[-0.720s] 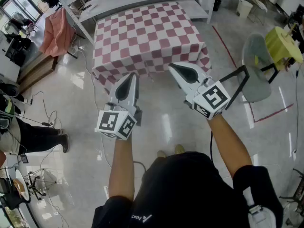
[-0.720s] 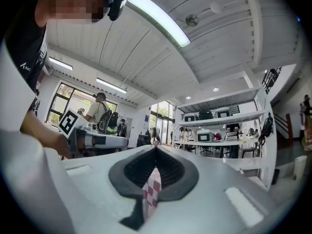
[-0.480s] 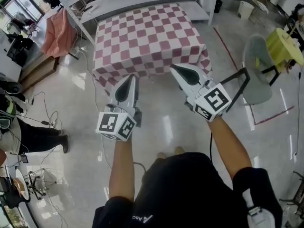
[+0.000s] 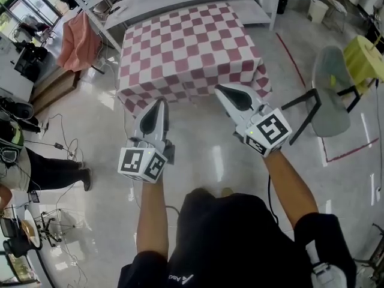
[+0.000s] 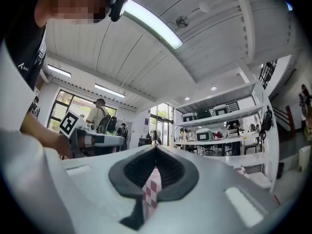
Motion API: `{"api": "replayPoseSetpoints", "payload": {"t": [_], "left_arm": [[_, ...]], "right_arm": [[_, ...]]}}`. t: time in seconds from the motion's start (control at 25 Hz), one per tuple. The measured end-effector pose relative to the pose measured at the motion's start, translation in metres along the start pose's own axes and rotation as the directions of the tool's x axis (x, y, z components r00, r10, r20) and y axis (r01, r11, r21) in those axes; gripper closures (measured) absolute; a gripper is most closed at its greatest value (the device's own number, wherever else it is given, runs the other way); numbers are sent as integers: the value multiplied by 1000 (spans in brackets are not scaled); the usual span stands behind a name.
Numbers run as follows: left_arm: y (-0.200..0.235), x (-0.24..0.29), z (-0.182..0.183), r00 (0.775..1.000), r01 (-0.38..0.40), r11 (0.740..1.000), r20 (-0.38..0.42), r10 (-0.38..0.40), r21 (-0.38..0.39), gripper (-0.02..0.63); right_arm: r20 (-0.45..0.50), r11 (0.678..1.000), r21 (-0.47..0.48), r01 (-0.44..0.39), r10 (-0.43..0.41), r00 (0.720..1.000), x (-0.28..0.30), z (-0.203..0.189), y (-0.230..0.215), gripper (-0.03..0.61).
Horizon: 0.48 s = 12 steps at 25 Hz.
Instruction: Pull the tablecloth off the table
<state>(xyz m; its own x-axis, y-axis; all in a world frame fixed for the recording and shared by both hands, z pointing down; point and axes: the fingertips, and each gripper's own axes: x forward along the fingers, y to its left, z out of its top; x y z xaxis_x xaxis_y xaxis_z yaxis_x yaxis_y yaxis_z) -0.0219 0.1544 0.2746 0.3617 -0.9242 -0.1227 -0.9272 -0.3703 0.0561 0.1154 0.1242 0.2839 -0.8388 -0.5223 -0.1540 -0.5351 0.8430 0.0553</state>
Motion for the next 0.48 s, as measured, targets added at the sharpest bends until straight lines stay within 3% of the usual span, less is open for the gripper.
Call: {"api": "replayPoseSetpoints", "payload": {"t": [0.24, 0.48], "left_arm": [[26, 24, 0, 1000, -24, 1000, 12, 24, 8, 603], [84, 71, -14, 999, -18, 1000, 27, 17, 6, 603]], "right_arm": [[4, 1000, -17, 1, -1, 1000, 26, -5, -25, 577], [-10, 999, -49, 15, -15, 1000, 81, -24, -59, 577]]}}
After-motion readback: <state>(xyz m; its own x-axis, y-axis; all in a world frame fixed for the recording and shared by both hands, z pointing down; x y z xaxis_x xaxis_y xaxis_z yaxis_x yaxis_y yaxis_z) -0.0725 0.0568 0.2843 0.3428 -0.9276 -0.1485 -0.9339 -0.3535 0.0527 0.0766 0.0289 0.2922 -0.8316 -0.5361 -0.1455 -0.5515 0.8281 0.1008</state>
